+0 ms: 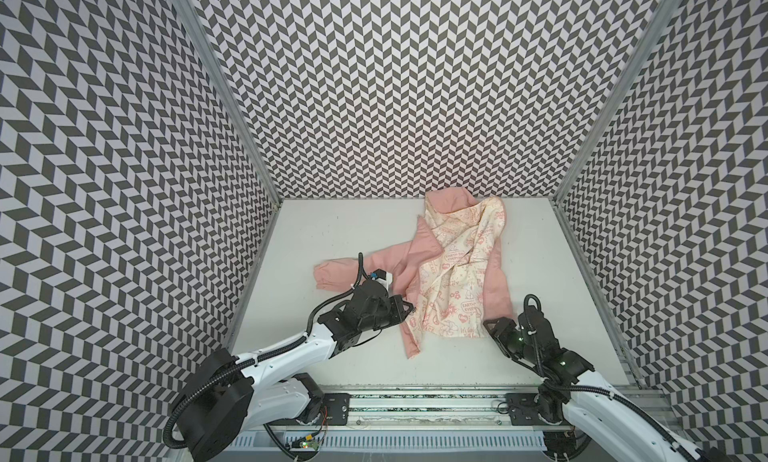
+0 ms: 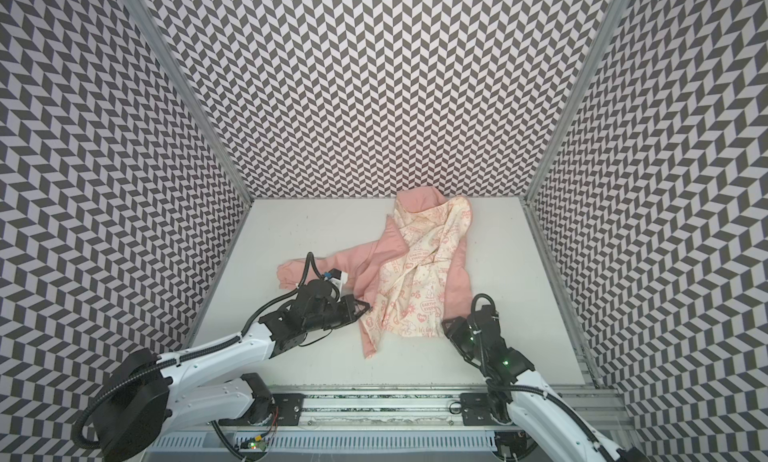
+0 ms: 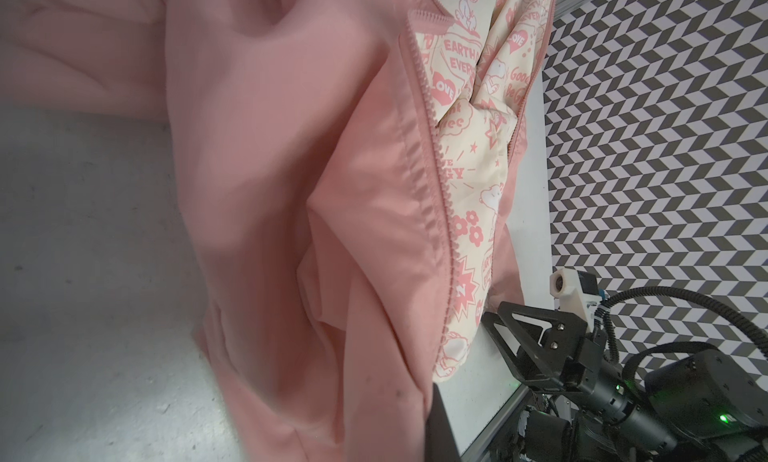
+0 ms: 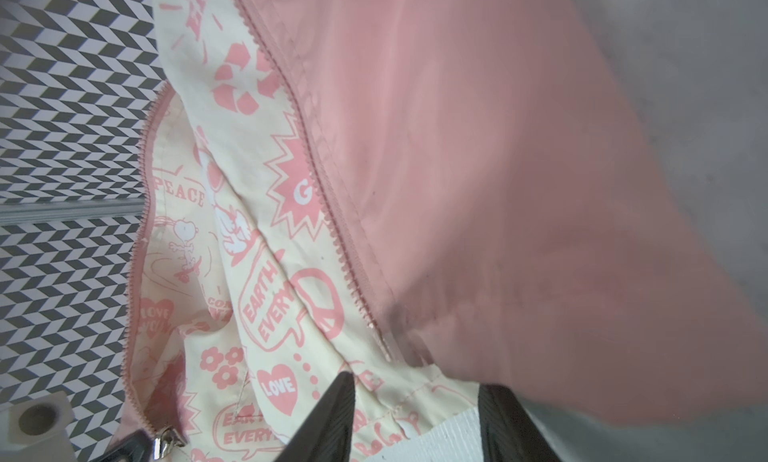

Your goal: Zip up the jacket

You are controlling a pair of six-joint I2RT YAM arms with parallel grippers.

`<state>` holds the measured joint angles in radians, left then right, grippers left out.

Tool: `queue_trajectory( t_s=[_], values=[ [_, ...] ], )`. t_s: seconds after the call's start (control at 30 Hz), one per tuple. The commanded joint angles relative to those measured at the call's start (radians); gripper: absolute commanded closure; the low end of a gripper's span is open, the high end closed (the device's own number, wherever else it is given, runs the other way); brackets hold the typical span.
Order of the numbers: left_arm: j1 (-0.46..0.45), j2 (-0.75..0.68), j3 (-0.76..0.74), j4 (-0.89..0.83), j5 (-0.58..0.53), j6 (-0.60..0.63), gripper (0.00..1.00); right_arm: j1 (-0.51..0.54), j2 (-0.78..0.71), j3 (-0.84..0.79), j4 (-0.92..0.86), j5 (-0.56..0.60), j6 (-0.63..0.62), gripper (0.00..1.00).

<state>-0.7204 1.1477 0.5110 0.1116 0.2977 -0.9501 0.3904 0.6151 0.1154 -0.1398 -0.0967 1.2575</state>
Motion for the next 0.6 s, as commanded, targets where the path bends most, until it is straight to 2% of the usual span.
queue_trajectory(
  t_s=[0.0,0.2,0.57],
  values=[
    [0.007,-0.017,0.017,-0.013,-0.017,0.012,1.0,-0.026,0.008,0.003,0.046,0.001,0.008,0.54],
    [0.007,-0.013,0.017,-0.012,-0.017,0.011,1.0,-0.065,0.039,-0.021,0.13,-0.021,0.007,0.58],
    [0.007,-0.004,0.022,-0.013,-0.015,0.01,1.0,-0.068,0.093,-0.049,0.297,-0.026,0.005,0.62]
  ],
)
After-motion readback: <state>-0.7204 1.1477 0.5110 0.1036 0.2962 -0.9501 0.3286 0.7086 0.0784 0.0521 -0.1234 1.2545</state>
